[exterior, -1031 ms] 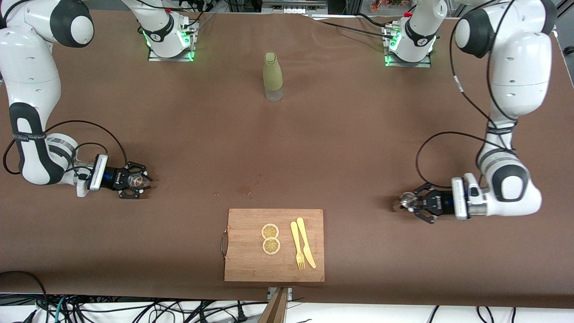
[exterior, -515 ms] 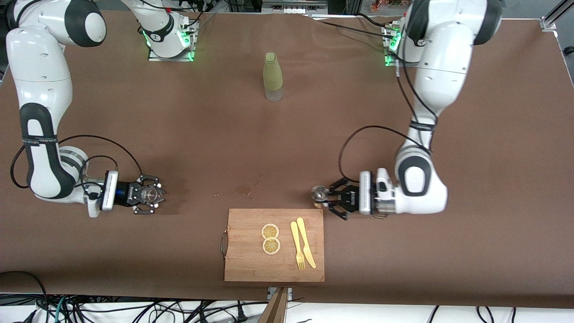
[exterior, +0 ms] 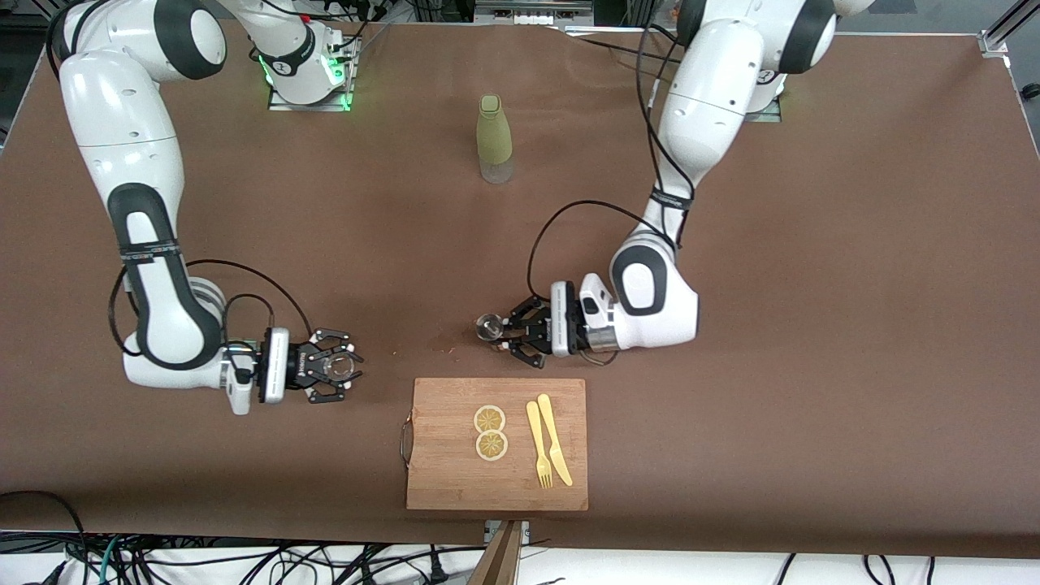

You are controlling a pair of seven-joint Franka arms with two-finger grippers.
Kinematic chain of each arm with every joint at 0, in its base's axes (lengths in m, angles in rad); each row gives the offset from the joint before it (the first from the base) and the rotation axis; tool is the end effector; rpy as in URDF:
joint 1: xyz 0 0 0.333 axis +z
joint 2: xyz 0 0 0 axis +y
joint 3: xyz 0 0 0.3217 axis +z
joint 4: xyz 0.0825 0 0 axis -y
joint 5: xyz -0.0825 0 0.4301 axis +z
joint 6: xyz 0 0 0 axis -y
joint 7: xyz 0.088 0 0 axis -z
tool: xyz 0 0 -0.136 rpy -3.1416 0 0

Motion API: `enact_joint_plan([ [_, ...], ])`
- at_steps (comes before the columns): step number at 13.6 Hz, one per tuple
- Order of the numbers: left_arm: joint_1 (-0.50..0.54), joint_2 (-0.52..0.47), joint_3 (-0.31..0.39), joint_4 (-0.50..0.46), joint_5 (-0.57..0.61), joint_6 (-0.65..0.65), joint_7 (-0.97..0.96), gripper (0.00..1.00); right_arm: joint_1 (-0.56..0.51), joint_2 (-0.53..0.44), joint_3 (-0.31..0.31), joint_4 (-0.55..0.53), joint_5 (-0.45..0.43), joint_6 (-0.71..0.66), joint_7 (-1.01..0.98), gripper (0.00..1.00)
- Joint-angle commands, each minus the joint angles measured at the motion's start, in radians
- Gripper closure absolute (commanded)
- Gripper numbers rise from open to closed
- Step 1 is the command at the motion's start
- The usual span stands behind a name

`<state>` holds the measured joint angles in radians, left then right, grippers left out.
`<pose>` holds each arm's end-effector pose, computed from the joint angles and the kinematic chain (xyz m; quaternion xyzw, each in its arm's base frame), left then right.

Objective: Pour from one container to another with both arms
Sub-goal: 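Carry the jigger and glass cup toward each other above the cutting board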

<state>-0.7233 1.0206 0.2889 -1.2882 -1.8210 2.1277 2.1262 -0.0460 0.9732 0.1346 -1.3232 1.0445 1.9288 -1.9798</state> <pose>0.6779 -0.4526 0.1218 0.6126 -0.5628 0.3956 0.3893 0.7514 0.1311 0.1134 -0.6523 -0.5658 -0.2971 0.4076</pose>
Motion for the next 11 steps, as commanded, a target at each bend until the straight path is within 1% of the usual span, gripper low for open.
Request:
enact_joint_plan([
  [1, -0.056, 0.019, 0.052, 0.021, -0.027, 0.058, -0.063, 1.00, -0.005, 0.009, 0.051, 0.035, -0.061, 0.022, 0.077, 0.74],
  [3, -0.108, 0.044, 0.105, 0.047, -0.027, 0.093, -0.151, 1.00, -0.005, 0.009, 0.065, 0.042, -0.064, 0.015, 0.096, 0.74],
  [4, -0.131, 0.061, 0.128, 0.062, -0.027, 0.104, -0.199, 1.00, -0.006, 0.009, 0.081, 0.042, -0.066, 0.013, 0.125, 0.74],
  [5, -0.145, 0.071, 0.139, 0.078, -0.027, 0.126, -0.233, 1.00, -0.006, 0.009, 0.091, 0.042, -0.066, 0.010, 0.172, 0.74],
  [6, -0.159, 0.076, 0.141, 0.081, -0.027, 0.150, -0.244, 1.00, -0.006, 0.007, 0.108, 0.042, -0.075, 0.010, 0.215, 0.74],
  [8, -0.166, 0.078, 0.142, 0.082, -0.027, 0.158, -0.284, 1.00, -0.006, 0.007, 0.149, 0.042, -0.141, 0.012, 0.292, 0.74],
  [11, -0.185, 0.085, 0.154, 0.104, -0.027, 0.176, -0.325, 1.00, -0.006, 0.007, 0.169, 0.044, -0.204, 0.012, 0.354, 0.75],
])
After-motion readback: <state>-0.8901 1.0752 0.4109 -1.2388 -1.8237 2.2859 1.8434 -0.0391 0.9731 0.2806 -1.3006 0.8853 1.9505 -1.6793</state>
